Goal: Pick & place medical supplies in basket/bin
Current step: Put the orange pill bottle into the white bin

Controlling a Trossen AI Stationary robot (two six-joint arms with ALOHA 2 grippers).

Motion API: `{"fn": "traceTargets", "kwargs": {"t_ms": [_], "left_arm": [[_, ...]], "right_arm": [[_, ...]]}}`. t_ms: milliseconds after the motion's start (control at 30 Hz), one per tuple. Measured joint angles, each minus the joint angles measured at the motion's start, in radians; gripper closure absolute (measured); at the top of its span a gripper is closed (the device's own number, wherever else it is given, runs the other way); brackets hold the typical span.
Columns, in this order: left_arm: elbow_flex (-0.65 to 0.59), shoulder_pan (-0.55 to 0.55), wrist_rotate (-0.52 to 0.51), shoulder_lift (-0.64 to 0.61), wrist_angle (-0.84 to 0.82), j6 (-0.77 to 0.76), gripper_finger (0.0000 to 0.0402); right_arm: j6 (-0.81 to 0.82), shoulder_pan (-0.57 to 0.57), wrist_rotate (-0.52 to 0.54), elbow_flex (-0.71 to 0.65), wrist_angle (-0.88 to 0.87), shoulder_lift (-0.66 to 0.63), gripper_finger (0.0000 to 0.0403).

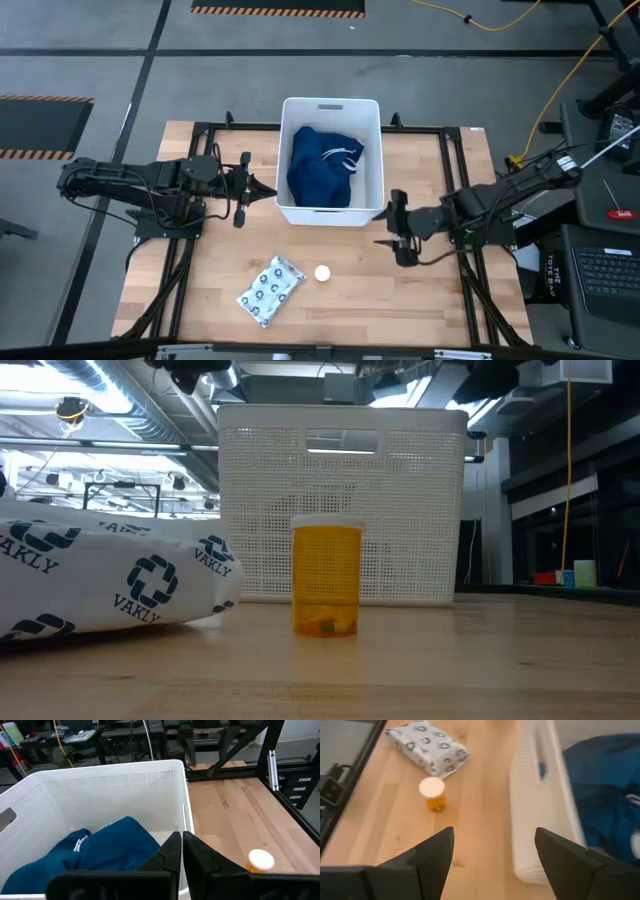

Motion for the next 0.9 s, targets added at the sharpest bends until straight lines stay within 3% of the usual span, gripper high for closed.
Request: {"fn": "traceTargets", "kwargs": {"t_ms": [233, 900], "left_arm": [[0.0, 0.0, 0.0, 0.0, 0.0, 0.0, 0.0394], [0.0, 0.0, 0.0, 0.0, 0.0, 0.0, 0.0392]], "right_arm": [[0.007, 0.05, -0.002, 0.0, 0.034, 0.043, 0.0124], [0.003, 0.052, -0.001, 0.0, 0.033, 0.046, 0.0124]]}}
